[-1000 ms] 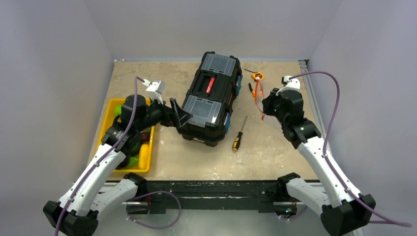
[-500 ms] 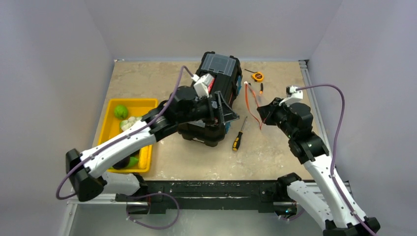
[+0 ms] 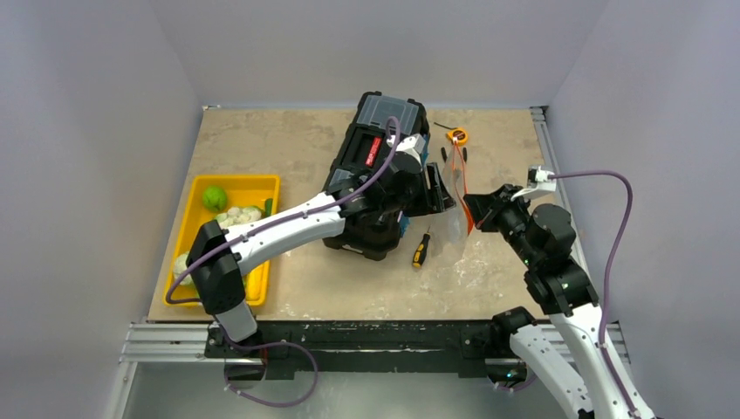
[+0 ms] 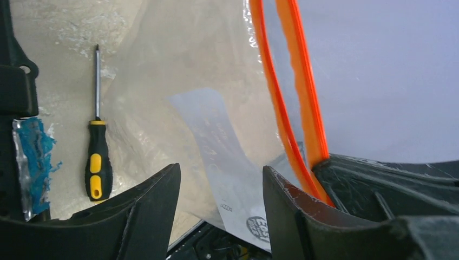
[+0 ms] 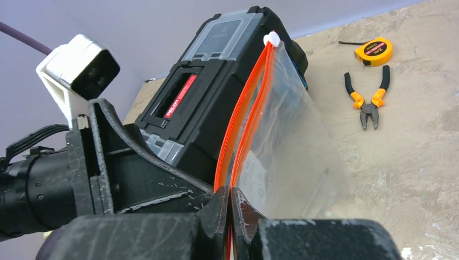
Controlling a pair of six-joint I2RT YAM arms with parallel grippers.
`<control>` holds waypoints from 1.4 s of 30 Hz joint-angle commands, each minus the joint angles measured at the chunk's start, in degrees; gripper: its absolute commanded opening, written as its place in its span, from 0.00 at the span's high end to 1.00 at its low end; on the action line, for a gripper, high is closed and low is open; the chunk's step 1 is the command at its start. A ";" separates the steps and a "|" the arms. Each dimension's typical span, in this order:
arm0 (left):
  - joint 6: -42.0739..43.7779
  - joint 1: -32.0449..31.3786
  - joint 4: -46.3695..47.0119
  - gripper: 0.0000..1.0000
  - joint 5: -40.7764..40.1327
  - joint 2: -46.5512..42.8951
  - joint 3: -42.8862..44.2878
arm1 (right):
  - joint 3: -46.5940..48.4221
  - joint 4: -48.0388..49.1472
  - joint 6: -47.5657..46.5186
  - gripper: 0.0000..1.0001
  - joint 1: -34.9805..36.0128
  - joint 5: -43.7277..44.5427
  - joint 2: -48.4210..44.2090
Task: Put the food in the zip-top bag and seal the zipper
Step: Open the zipper of the food storage bag at the center of the board.
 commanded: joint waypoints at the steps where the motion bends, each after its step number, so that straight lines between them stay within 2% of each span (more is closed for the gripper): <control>1: 1.10 -0.43 0.33 0.44 -4.37 0.40 3.04 | 1.17 -0.75 -1.07 1.00 0.24 0.80 -0.53; 9: 7.15 -3.99 -0.53 0.29 -8.38 -3.88 1.32 | 0.82 -1.85 -2.62 1.00 0.15 1.21 -1.24; 14: 9.55 -4.28 -0.48 0.27 -10.57 -5.62 2.54 | 0.76 -2.19 -3.09 1.00 0.20 0.12 -1.34; 17: 11.00 -4.47 -0.30 0.22 -11.83 -5.85 3.36 | 0.84 -2.80 -3.28 1.00 0.24 -0.10 -1.56; 23: 12.53 -4.47 -2.37 0.19 -11.00 -1.95 8.41 | 0.87 -3.66 -3.01 1.00 0.19 -0.80 -2.31; 25: 13.36 -4.47 -3.46 0.20 -11.59 -0.82 9.96 | 0.96 -4.10 -2.97 1.00 0.23 -0.89 -2.17; 30: 15.19 -4.47 -5.27 0.32 -13.41 1.05 11.48 | 1.25 -4.79 -2.86 1.00 0.20 -0.60 -2.82; 36: 16.85 -4.47 -8.62 0.33 -13.47 4.15 14.70 | 1.40 -5.30 -3.25 1.00 0.14 -0.55 -2.73; 42: 17.31 -4.47 -9.27 0.46 -13.63 5.82 15.06 | 1.87 -5.80 -3.43 1.00 0.24 -0.52 -2.93</control>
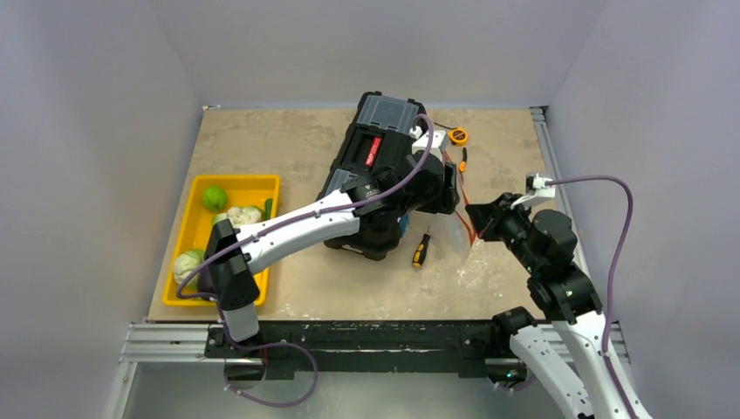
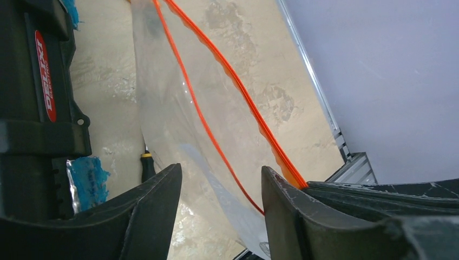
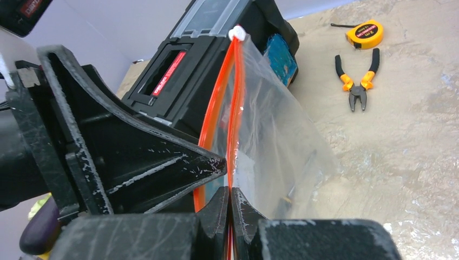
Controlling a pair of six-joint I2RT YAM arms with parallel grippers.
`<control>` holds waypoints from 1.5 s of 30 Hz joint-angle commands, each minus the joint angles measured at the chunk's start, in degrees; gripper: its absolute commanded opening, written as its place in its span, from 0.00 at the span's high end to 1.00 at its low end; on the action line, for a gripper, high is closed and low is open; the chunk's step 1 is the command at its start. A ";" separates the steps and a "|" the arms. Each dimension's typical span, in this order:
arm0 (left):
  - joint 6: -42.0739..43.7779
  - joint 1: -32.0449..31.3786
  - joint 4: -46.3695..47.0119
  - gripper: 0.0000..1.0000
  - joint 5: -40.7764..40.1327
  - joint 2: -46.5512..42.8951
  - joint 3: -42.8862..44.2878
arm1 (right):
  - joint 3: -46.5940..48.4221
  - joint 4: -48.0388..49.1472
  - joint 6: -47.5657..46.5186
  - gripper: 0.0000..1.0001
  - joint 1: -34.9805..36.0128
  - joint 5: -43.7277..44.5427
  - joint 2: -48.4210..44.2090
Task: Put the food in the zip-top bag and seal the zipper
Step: Open the zipper of the food storage bag at the center of the board.
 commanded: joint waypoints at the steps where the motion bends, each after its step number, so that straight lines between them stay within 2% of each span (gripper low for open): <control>1: 1.85 0.01 -0.60 0.49 -0.83 0.68 3.20 | 2.04 0.03 -1.09 1.00 0.24 -0.23 -0.33; 7: 3.03 0.01 -1.56 0.80 0.75 1.31 3.66 | 3.61 -2.37 -1.80 1.00 0.24 1.09 0.86; 9: 2.77 0.01 -1.22 0.97 1.69 0.98 3.14 | 4.49 -3.78 -2.20 1.00 0.20 1.91 2.14; 10: 2.48 0.01 -0.90 1.00 2.07 0.72 2.78 | 5.06 -4.71 -2.36 1.00 0.23 2.32 3.13; 12: 1.96 0.01 0.04 1.00 2.98 0.15 1.63 | 6.45 -6.66 -2.93 1.00 0.24 2.88 5.17; 19: 1.19 0.01 2.44 1.00 5.21 -1.78 -1.26 | 12.14 -12.11 -7.72 0.69 0.24 4.23 13.62; 25: 0.68 0.01 3.51 1.00 6.19 -3.11 -3.22 | 16.16 -12.87 -9.72 0.64 0.71 6.22 17.35; 27: 0.57 0.01 3.69 1.00 6.21 -3.41 -3.77 | 17.31 -13.44 -9.74 0.67 0.92 7.95 18.64; 31: 0.64 0.01 3.62 1.00 5.62 -4.04 -4.93 | 18.87 -14.65 -9.96 0.79 2.24 13.79 19.70; 34: 0.88 0.01 3.47 1.00 4.20 -5.60 -6.45 | 18.83 -15.17 -9.90 1.00 3.02 17.99 19.28; 40: 2.08 0.26 1.26 1.00 0.21 -9.65 -11.85 | 19.06 -16.91 -8.62 1.00 4.10 33.71 15.16; 45: 2.20 0.45 1.97 1.00 1.49 -12.09 -16.31 | 18.33 -17.36 -8.99 1.00 4.70 38.38 14.05</control>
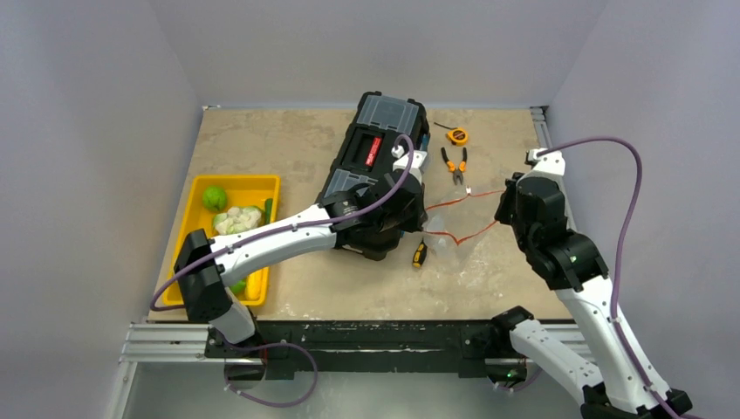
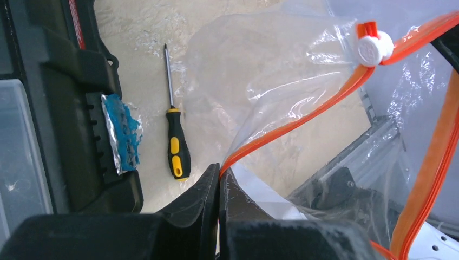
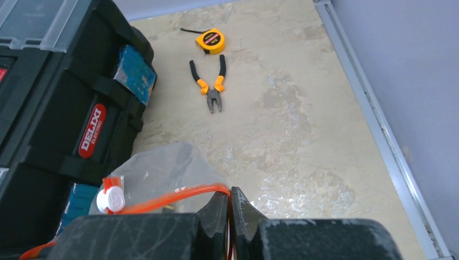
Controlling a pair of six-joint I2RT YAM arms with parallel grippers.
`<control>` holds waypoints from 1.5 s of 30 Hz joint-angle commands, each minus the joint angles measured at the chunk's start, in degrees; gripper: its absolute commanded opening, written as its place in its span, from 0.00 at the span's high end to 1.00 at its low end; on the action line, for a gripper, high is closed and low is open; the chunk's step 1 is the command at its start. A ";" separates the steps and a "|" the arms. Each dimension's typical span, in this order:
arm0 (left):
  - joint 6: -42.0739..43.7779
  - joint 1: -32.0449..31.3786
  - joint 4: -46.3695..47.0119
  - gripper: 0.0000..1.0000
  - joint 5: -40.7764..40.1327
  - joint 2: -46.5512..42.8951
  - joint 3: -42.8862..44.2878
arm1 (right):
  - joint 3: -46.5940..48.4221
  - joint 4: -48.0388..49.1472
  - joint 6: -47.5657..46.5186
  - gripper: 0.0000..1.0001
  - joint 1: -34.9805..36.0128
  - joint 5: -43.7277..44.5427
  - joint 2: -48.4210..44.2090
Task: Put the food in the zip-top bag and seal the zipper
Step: Open the zipper of the food storage bag at the center of the board, then pick up the fake vegetable from the bin.
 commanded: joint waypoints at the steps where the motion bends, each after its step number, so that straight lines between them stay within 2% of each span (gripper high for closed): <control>1: 0.66 0.34 0.75 1.00 0.15 -2.97 -1.55 | 1.48 -0.08 -0.28 1.00 0.38 6.99 -0.74; 6: -0.64 0.21 3.44 1.00 7.59 0.26 0.80 | -1.11 3.55 -2.93 1.00 0.39 -3.08 -1.83; 8: -0.86 0.17 4.29 0.94 9.81 1.10 1.66 | -1.16 2.77 -3.00 1.00 0.34 -5.07 -0.83; 16: 3.65 0.17 6.03 0.27 13.70 -3.89 0.98 | -1.87 4.41 -3.53 1.00 0.50 -9.49 -1.14; 18: 6.20 0.25 3.84 0.14 13.79 -7.04 0.76 | -2.55 5.22 -3.49 1.00 0.79 -11.16 -1.10; 19: 7.42 0.32 2.27 0.12 13.54 -8.94 0.51 | -2.97 5.87 -3.53 1.00 1.28 -11.67 -1.09; 22: 10.40 0.59 -3.92 0.09 10.17 -15.07 -0.48 | -3.10 6.06 -3.61 1.00 3.31 -11.71 -0.07; 26: 11.44 0.81 -10.68 0.08 5.35 -24.92 -5.67 | 0.80 1.77 -2.35 1.00 4.34 -3.77 1.63; 31: 12.19 1.21 -21.50 0.08 -4.74 -35.86 -9.65 | 9.86 -7.23 -2.26 1.00 4.31 6.45 3.12; 37: 14.58 2.17 -34.98 0.08 -16.83 -43.43 -10.71 | 14.35 -12.90 -3.82 1.00 4.33 13.56 3.43; 42: 10.30 2.19 -37.33 0.08 -19.07 -50.73 -16.45 | 13.95 -13.21 -3.47 1.00 4.33 11.69 4.68; 45: 6.51 2.50 -38.90 0.06 -21.16 -53.37 -20.53 | 10.37 -8.63 -3.14 1.00 4.39 4.72 6.71</control>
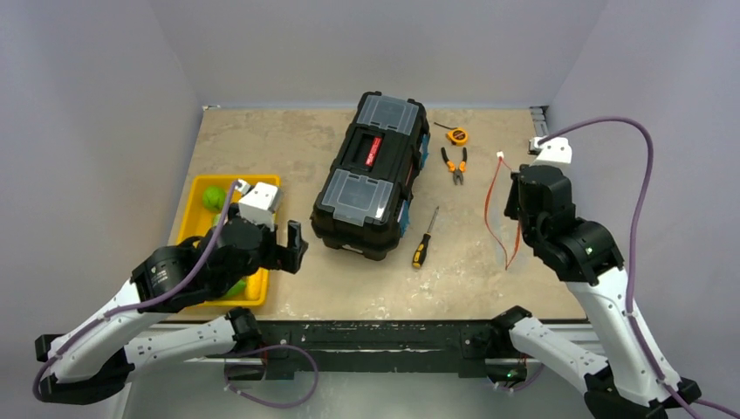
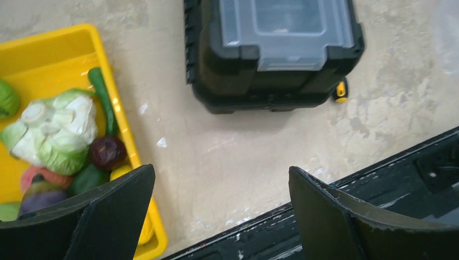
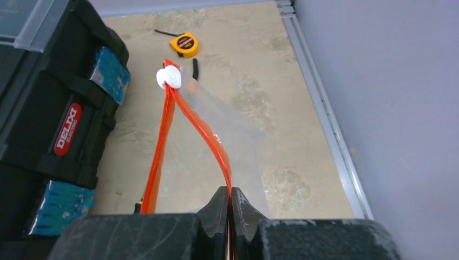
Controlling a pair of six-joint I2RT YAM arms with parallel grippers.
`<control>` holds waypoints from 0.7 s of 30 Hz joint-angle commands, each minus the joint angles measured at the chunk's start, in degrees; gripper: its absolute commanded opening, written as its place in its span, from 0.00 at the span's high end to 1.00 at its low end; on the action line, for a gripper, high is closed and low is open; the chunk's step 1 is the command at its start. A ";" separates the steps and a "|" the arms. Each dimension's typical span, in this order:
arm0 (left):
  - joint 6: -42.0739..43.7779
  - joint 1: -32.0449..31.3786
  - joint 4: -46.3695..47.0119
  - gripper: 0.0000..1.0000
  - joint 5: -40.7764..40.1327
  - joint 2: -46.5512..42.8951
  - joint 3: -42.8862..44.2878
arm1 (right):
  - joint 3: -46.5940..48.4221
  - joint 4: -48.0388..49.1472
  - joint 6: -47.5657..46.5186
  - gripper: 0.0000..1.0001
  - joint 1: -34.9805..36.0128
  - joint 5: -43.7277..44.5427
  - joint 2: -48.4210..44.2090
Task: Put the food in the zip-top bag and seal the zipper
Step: Pick up the fake vegetable from the bin.
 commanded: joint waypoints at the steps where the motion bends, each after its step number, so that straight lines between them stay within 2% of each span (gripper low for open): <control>1: -6.33 0.85 -5.03 0.05 -5.82 -3.22 -5.79 | -4.59 6.26 0.25 1.00 0.21 -8.79 3.48; 5: -12.09 2.07 -6.50 0.05 -6.12 -1.10 -9.54 | -13.19 17.05 4.25 1.00 2.75 -21.99 6.54; 8: -15.75 2.13 -6.94 0.05 -7.15 0.18 -10.94 | -17.77 22.67 5.74 1.00 5.69 -26.49 8.40; 13: -18.62 5.12 -8.32 0.04 -8.58 0.15 -12.30 | -21.78 24.57 5.56 1.00 6.27 -26.79 6.60; 17: -15.94 14.09 -4.77 0.04 -3.43 0.23 -15.42 | -23.49 24.88 5.26 1.00 6.28 -25.87 3.41; 21: -15.27 19.74 -2.17 0.04 -0.66 1.31 -16.67 | -24.21 25.16 5.01 1.00 6.31 -26.54 1.01</control>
